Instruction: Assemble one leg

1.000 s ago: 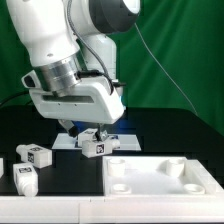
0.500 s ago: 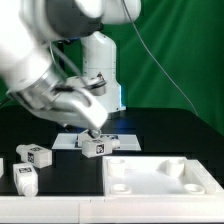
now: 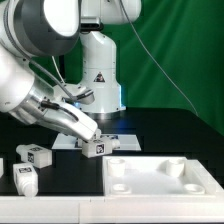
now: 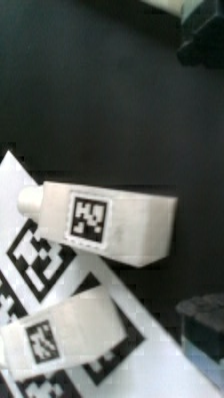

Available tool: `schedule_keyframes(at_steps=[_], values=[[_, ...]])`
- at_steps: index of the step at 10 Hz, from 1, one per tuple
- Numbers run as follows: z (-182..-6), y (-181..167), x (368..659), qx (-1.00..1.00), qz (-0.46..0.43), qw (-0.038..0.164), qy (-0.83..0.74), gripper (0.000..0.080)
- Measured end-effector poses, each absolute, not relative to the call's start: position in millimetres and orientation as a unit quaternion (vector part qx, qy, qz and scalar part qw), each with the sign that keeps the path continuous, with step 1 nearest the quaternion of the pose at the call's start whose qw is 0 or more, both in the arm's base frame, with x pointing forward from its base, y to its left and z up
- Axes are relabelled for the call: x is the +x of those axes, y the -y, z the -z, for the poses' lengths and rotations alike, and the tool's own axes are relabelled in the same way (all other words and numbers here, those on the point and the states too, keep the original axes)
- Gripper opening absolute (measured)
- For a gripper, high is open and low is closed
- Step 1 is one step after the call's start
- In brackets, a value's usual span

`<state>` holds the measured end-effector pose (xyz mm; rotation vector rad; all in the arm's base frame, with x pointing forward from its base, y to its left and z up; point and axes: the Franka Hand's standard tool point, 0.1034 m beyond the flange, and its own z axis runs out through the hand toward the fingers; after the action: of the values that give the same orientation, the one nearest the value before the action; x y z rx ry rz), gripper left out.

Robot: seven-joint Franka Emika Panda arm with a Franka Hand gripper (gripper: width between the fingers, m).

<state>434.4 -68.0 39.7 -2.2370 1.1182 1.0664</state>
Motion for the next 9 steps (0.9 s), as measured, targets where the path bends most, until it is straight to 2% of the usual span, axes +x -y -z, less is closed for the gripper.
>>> schedule_keyframes(at_steps=[3, 5, 7, 8, 9], values=[[-24.3, 59.7, 405.9, -0.786, -0.41, 0.204, -0.415, 0.0648], [-12.5, 51.7, 398.7, -0.785, -0.413, 0.196, -0.418, 0.0648], [-10.1, 47.7, 401.5, -0.79, -0.409, 0.193, -0.413, 0.0648], [-10.0, 48.2, 401.4, -0.79, -0.409, 0.193, -0.413, 0.0547], [-9.9, 48.3, 401.5, -0.79, -0.409, 0.193, -0.413, 0.0411]])
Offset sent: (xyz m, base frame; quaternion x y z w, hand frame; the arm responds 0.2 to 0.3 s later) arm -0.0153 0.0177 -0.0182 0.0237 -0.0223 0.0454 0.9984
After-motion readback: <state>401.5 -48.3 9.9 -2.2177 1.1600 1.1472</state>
